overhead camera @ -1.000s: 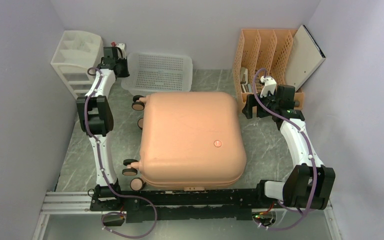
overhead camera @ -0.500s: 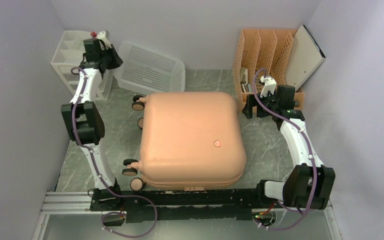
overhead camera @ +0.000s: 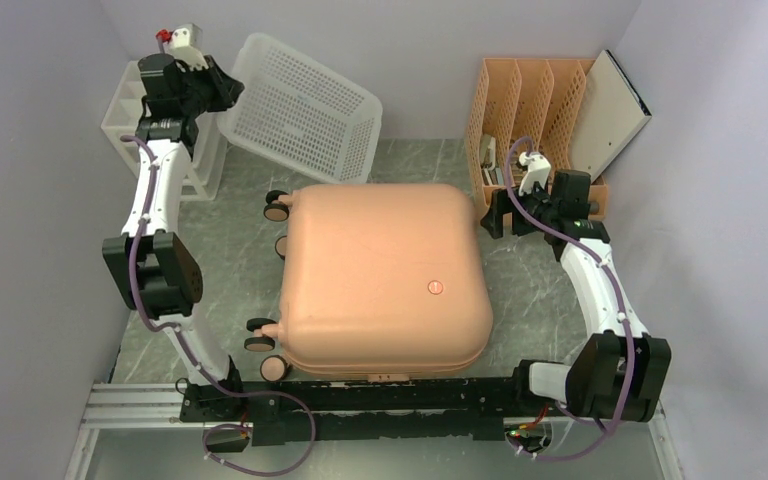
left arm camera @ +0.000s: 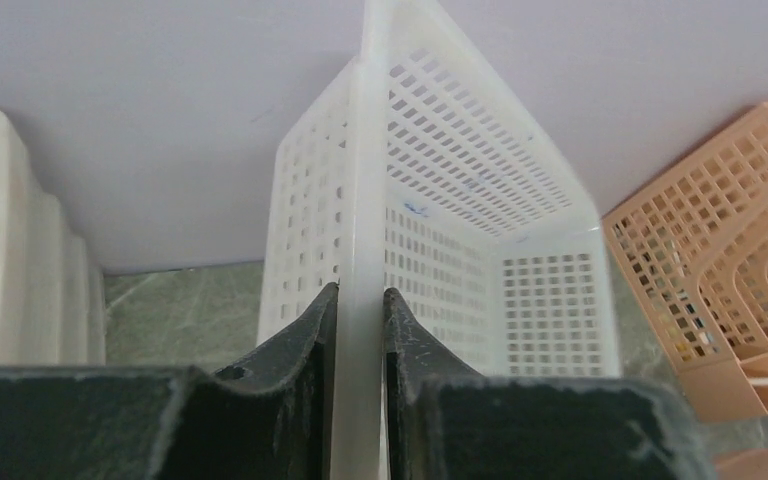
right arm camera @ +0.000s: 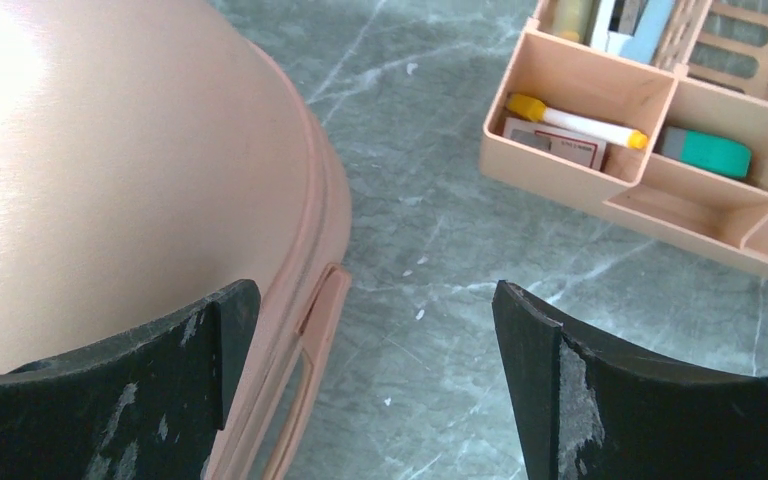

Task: Open, take out, and arrange the luggage
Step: Pick up the bin from the center of the board.

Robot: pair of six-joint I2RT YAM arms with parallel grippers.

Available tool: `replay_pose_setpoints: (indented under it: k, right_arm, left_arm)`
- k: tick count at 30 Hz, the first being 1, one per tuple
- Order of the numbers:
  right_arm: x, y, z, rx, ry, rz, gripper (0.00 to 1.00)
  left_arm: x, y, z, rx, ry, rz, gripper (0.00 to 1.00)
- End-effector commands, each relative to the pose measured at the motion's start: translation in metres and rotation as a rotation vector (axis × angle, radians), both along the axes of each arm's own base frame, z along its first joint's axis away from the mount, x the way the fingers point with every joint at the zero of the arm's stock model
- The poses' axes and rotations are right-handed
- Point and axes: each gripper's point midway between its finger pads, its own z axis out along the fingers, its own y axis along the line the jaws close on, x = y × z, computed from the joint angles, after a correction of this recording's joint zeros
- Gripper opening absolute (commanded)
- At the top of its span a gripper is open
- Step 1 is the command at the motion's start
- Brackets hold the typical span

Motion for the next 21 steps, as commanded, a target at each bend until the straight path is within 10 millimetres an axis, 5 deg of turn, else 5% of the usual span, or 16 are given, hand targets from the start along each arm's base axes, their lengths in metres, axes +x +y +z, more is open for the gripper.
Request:
replay_pose_setpoints:
  k: [1, 7, 14, 21]
  right_arm:
    - [-0.005, 0.027, 0.048, 0.008, -0.178, 0.138, 0.93]
    - [-0.008, 0.063, 0.108, 0.038, -0.334, 0.228, 0.96]
    - [0.018, 0.087, 0.176, 0.227, -0.393, 0.209, 0.97]
    - [0.046, 0.139, 0.193, 0.403, -0.333, 0.268, 0.95]
  left_arm:
    - [-0.032, -0.022, 0.07, 0.017, -0.198, -0.073, 0.05]
    - [-0.058, -0.037, 0.107, -0.024, -0.299, -0.144, 0.05]
    - [-0.091, -0.042, 0.157, -0.038, -0.43, -0.153, 0.05]
    - [-0.111, -0.045, 0.174, -0.058, -0.475, -0.156, 0.05]
